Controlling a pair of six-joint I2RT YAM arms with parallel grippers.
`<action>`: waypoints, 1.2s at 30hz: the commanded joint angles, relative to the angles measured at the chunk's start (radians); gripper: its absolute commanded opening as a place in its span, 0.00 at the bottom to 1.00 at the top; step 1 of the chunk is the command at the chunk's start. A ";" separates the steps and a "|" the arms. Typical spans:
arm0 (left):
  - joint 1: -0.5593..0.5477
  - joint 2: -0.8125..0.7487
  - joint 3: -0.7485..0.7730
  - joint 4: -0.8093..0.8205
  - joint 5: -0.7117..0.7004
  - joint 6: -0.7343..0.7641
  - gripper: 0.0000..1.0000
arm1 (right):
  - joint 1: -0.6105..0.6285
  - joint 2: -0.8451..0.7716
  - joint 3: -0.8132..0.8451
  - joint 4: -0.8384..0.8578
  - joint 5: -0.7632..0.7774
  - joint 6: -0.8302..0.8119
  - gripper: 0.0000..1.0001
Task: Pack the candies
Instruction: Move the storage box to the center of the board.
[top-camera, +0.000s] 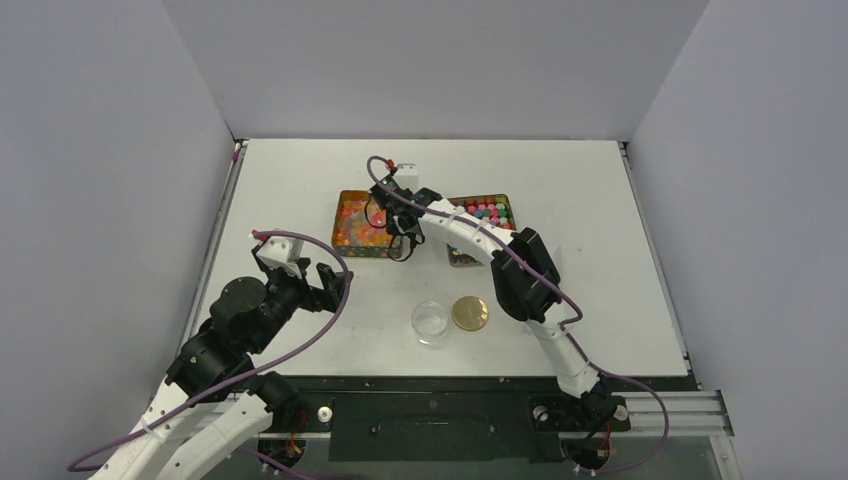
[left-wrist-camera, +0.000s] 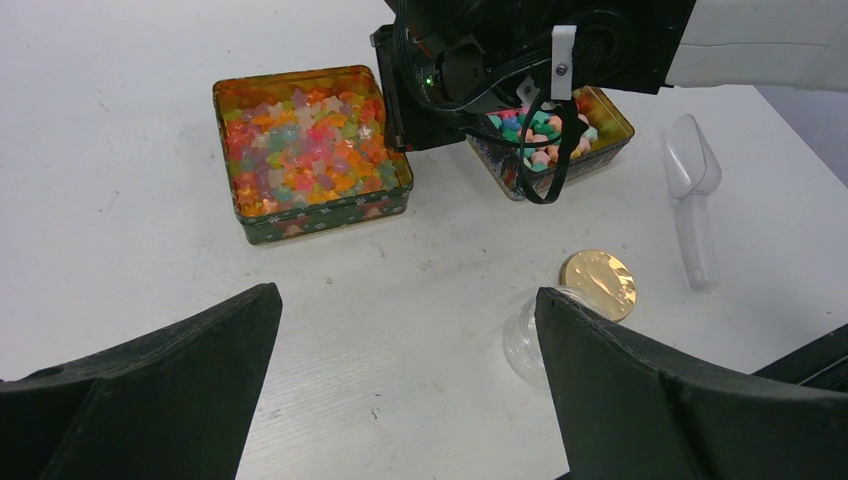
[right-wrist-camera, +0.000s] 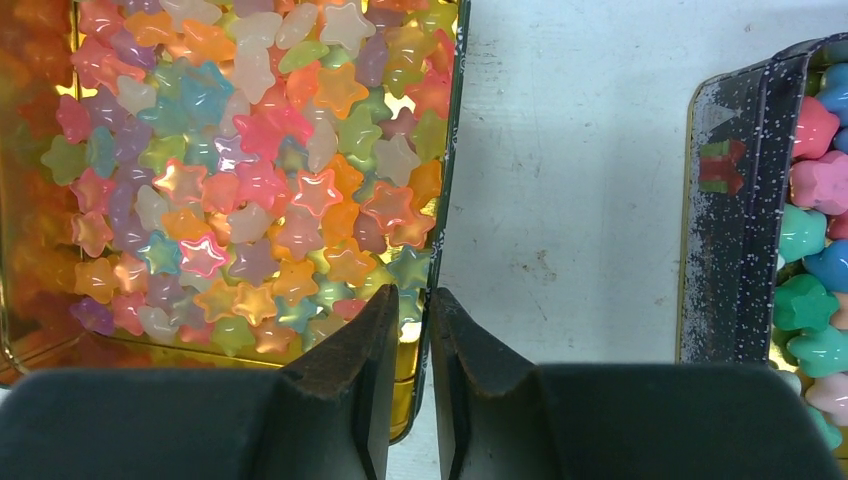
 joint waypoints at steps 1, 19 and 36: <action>-0.002 -0.005 0.003 0.017 0.002 -0.005 0.96 | -0.008 -0.007 -0.011 0.015 0.025 -0.001 0.15; -0.002 -0.003 0.003 0.016 -0.001 -0.005 0.96 | -0.019 -0.050 -0.073 0.004 0.045 -0.036 0.00; 0.000 0.008 0.003 0.016 -0.007 -0.003 0.96 | -0.065 -0.206 -0.300 0.042 0.021 -0.189 0.00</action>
